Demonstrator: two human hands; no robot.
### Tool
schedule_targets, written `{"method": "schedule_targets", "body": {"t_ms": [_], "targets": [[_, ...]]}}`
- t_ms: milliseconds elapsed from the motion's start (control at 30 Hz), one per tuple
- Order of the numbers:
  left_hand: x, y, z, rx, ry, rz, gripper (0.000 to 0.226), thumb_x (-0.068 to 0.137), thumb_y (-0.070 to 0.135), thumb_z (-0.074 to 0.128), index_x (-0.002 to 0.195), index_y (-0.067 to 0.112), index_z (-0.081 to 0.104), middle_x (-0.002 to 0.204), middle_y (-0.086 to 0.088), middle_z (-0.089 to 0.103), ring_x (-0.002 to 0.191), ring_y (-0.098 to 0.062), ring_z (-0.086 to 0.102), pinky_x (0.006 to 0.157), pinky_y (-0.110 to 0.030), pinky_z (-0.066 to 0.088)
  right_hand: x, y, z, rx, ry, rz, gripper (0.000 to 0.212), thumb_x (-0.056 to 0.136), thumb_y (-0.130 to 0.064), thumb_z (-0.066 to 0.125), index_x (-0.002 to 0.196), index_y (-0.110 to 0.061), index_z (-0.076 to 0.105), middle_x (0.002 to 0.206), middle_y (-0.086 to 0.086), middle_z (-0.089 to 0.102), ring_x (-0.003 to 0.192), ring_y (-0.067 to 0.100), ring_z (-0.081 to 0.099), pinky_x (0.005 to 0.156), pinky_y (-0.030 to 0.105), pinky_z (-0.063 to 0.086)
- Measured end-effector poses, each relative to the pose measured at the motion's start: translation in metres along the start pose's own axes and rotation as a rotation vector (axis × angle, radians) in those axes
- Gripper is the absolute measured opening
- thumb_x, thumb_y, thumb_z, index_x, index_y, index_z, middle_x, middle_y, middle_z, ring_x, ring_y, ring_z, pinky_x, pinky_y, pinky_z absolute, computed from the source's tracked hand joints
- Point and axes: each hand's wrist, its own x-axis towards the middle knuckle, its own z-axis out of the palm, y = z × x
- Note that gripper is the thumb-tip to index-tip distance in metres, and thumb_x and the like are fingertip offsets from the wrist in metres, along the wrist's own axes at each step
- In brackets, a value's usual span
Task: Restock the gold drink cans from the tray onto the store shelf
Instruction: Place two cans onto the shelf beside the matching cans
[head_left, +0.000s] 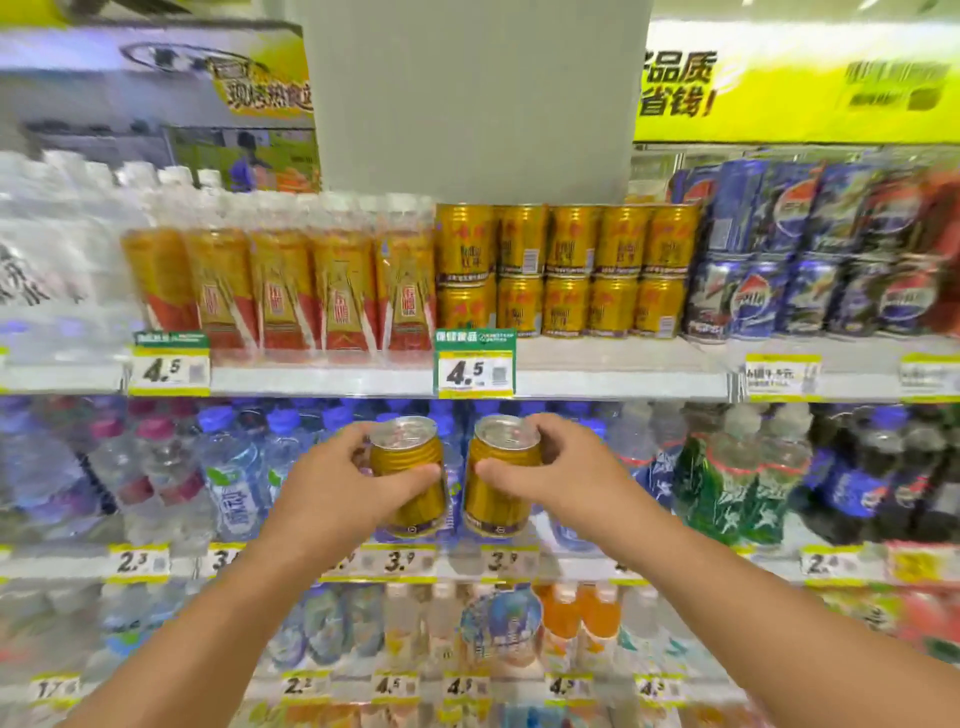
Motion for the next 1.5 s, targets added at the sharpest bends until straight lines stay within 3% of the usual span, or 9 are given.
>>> {"method": "schedule_targets", "body": {"t_ms": [200,333,500,600,767,900,1033,1200,1500], "targets": [[0.03,0.073,-0.014,-0.005,-0.024,0.134,0.044,0.06,0.05,0.089,0.096,0.036,0.067,0.079,0.023,0.075,0.074,0.007,0.069,0.071,-0.024,0.055,0.021,-0.043,-0.041,0.006,0.064,-0.033,0.054,0.058,-0.052,0.086,0.103,-0.026,0.071,0.094,-0.01,0.077,0.087,0.007,0.074,0.084,0.037,0.061],[0.051,0.112,-0.014,-0.05,-0.064,0.184,0.051,0.054,0.055,0.088,0.095,0.034,0.067,0.09,0.014,0.076,0.081,-0.002,0.072,0.079,-0.035,0.061,0.039,-0.057,-0.066,0.04,0.087,-0.033,0.071,0.05,-0.057,0.088,0.111,-0.025,0.07,0.102,-0.006,0.077,0.09,0.011,0.075,0.083,0.042,0.062],[0.075,0.153,0.005,-0.013,-0.066,0.206,0.057,0.052,0.063,0.086,0.098,0.039,0.062,0.094,0.016,0.069,0.087,-0.01,0.071,0.083,-0.039,0.06,0.063,-0.074,-0.107,0.009,0.086,-0.065,0.048,0.068,-0.045,0.087,0.11,-0.026,0.071,0.099,-0.009,0.077,0.09,0.01,0.075,0.076,0.036,0.063],[0.088,0.178,0.023,0.036,-0.011,0.222,0.074,0.053,0.065,0.085,0.117,0.037,0.059,0.097,0.016,0.063,0.096,-0.014,0.068,0.086,-0.041,0.059,0.085,-0.076,-0.13,0.002,0.057,-0.084,0.042,0.072,-0.04,0.086,0.108,-0.024,0.071,0.096,-0.008,0.078,0.086,0.008,0.076,0.078,0.037,0.063],[0.105,0.204,0.054,0.06,0.08,0.183,0.065,0.057,0.062,0.086,0.11,0.039,0.056,0.095,0.015,0.066,0.086,-0.013,0.07,0.078,-0.039,0.061,0.126,-0.064,-0.164,-0.019,0.059,-0.104,0.072,0.057,-0.057,0.087,0.118,-0.024,0.067,0.107,-0.006,0.076,0.092,0.014,0.075,0.078,0.041,0.063],[0.116,0.21,0.081,0.114,0.165,0.132,0.063,0.06,0.059,0.086,0.11,0.03,0.062,0.096,0.009,0.071,0.075,-0.014,0.067,0.062,-0.031,0.056,0.149,-0.05,-0.179,-0.033,0.059,-0.119,0.074,0.053,-0.062,0.085,0.115,-0.025,0.067,0.106,-0.008,0.074,0.093,0.013,0.073,0.078,0.042,0.063],[0.126,0.2,0.102,0.191,0.224,0.081,0.069,0.059,0.06,0.085,0.116,0.028,0.065,0.105,0.006,0.07,0.088,-0.016,0.066,0.07,-0.032,0.055,0.161,-0.038,-0.179,-0.033,0.014,-0.117,0.048,0.065,-0.051,0.086,0.102,-0.027,0.069,0.104,-0.007,0.074,0.095,0.013,0.071,0.084,0.041,0.061],[0.131,0.191,0.109,0.241,0.218,0.036,0.066,0.064,0.056,0.085,0.118,0.025,0.063,0.109,0.006,0.067,0.095,-0.016,0.063,0.077,-0.033,0.052,0.171,-0.031,-0.169,-0.052,-0.017,-0.075,0.082,0.055,-0.062,0.084,0.124,-0.024,0.063,0.115,-0.005,0.071,0.099,0.017,0.071,0.082,0.041,0.062],[0.137,0.177,0.111,0.302,0.194,0.07,0.063,0.068,0.057,0.082,0.119,0.026,0.061,0.111,0.007,0.068,0.093,-0.016,0.062,0.078,-0.033,0.052,0.169,-0.032,-0.154,-0.094,-0.005,-0.058,0.057,0.069,-0.055,0.083,0.115,-0.027,0.064,0.11,-0.006,0.071,0.098,0.017,0.069,0.083,0.041,0.061]]}}
